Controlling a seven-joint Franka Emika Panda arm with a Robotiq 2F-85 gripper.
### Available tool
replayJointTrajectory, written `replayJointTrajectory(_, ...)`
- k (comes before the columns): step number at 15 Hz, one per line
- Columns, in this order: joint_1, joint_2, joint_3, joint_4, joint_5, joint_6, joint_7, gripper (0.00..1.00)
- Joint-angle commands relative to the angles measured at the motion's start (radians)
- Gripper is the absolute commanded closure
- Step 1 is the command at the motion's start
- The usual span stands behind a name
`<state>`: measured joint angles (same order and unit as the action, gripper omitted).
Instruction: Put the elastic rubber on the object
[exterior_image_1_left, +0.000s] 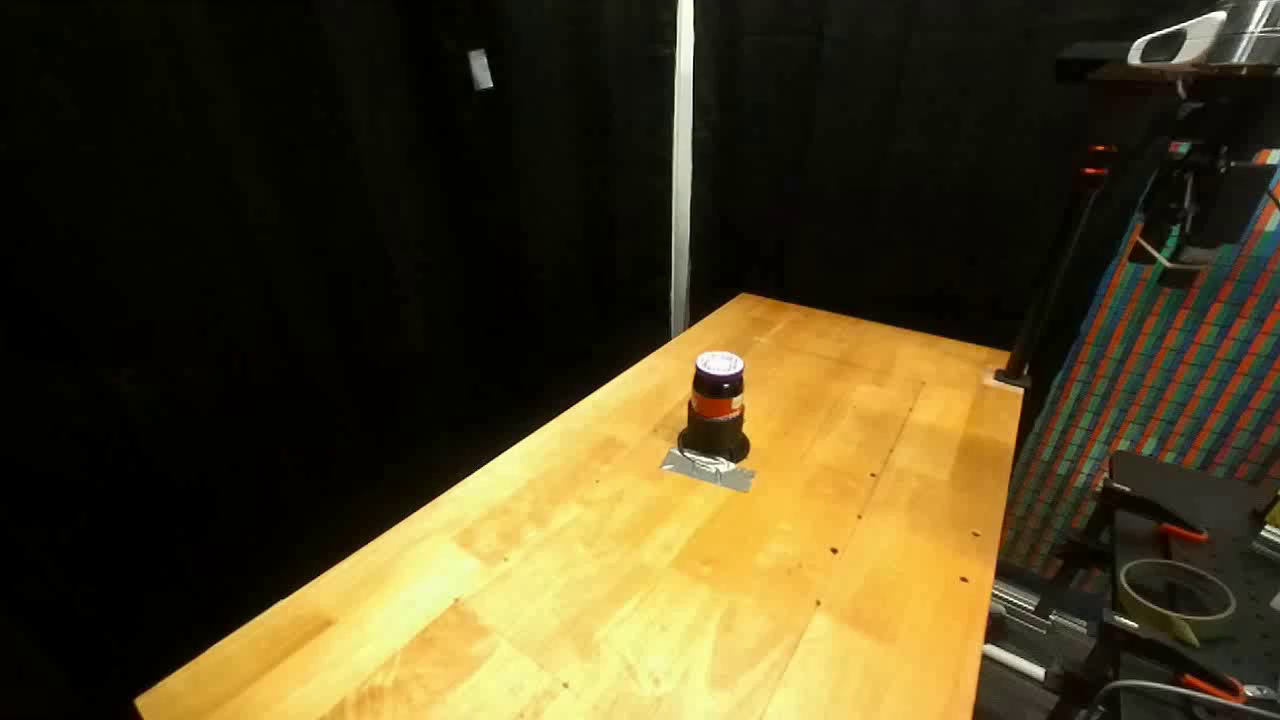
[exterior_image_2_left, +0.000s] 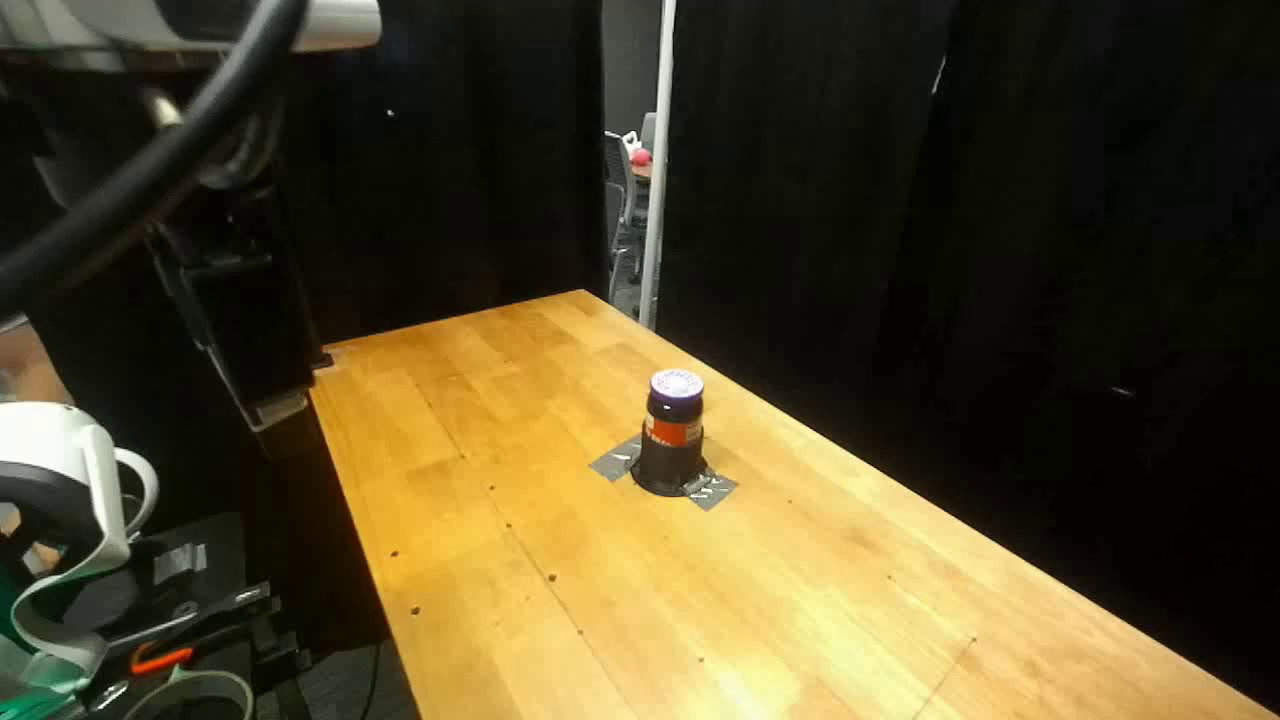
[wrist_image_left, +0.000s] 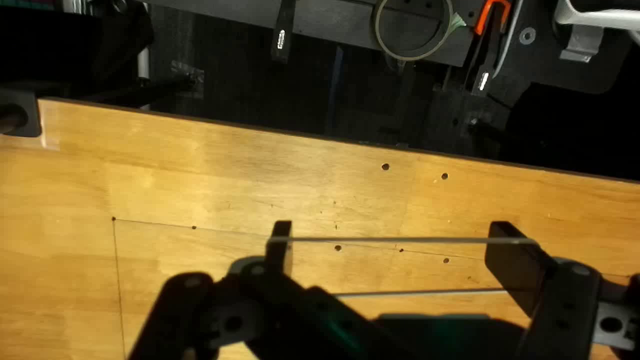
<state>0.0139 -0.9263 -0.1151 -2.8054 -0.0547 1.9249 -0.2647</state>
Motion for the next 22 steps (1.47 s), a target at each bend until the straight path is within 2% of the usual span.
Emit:
replayJointTrajectory(1,0.002,0.002,-0.001,0.002,-0.001,-0.003,0.002,0.00)
replayJointTrajectory(6,0.002,0.005,-0.001,0.002,-0.001,-0.004,0.002,0.00)
replayJointTrajectory(11,0.089,0.284,0.117,0.181,0.030,0.062,0.084,0.00)
replayJointTrajectory(15,0.104,0.497,0.205,0.296,-0.001,0.196,0.165,0.00)
replayJointTrajectory(18,0.100,0.682,0.241,0.401,-0.009,0.332,0.217,0.00)
replayJointTrajectory(22,0.103,0.929,0.240,0.573,0.024,0.497,0.247,0.00)
